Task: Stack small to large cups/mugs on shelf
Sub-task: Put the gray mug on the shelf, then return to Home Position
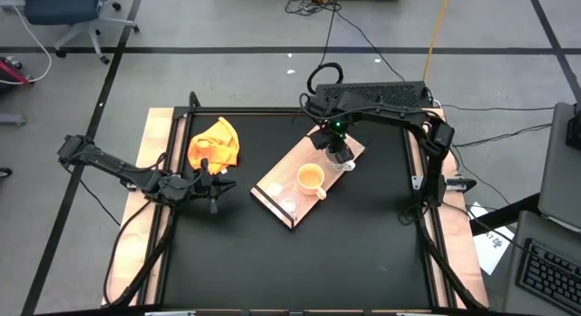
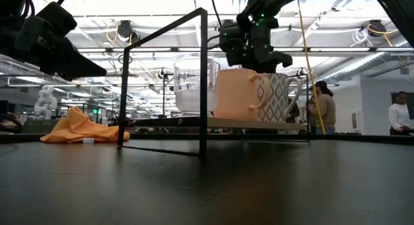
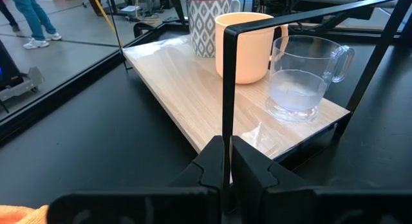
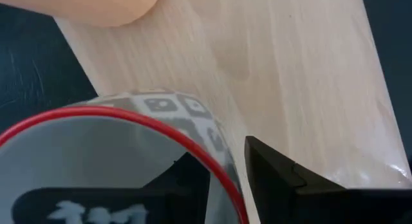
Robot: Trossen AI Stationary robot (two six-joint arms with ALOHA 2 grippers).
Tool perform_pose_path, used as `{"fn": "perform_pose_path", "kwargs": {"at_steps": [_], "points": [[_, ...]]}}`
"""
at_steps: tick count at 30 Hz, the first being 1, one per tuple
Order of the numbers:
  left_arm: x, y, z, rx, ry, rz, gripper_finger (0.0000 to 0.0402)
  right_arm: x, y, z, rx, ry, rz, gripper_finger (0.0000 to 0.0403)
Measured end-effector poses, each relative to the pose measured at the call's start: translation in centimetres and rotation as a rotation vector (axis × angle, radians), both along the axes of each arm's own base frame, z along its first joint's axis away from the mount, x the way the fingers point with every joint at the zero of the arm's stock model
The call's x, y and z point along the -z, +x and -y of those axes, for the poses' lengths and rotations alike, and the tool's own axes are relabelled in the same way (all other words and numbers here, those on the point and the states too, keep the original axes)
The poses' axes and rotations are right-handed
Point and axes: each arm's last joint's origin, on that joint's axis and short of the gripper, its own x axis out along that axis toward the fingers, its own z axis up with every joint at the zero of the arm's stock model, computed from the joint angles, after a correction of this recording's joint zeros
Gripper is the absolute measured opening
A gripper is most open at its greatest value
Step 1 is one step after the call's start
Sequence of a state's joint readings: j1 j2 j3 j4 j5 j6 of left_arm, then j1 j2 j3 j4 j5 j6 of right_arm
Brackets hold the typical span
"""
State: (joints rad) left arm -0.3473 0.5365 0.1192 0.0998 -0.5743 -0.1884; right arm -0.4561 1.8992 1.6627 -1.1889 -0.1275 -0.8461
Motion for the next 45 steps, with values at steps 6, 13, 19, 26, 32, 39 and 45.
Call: {"fn": "perform_pose_path", "kwargs": {"at_steps": [6,13,19,26,32,39,45], "points": [[0.0,0.0,0.0,-0.001,-0.005,0.001,0.0031,-0.1,0.0,0.0,0.001,0.000,0.002,0.0089],[0.0,0.0,0.0,-0.002,-0.006,0.002,0.0031,-0.1,0.0,0.0,0.005,0.001,0.002,0.0089],[0.0,0.0,0.0,-0.002,-0.006,0.002,0.0031,-0.2,-0.1,0.0,0.008,0.002,0.001,0.0089],[0.0,0.0,0.0,-0.001,-0.005,0.002,0.0031,-1.5,-0.6,-0.3,0.025,-0.008,0.034,0.0089],[0.0,0.0,0.0,-0.001,-0.005,0.002,0.0031,-2.0,-0.9,-0.5,0.049,-0.005,0.039,0.0089],[0.0,0.0,0.0,-0.001,-0.004,0.002,0.0031,-2.0,-0.9,-0.5,0.066,-0.003,0.041,0.0097],[0.0,0.0,0.0,-0.001,-0.004,0.002,0.0031,-2.0,-0.9,-0.5,0.062,-0.005,0.041,0.0145]]}}
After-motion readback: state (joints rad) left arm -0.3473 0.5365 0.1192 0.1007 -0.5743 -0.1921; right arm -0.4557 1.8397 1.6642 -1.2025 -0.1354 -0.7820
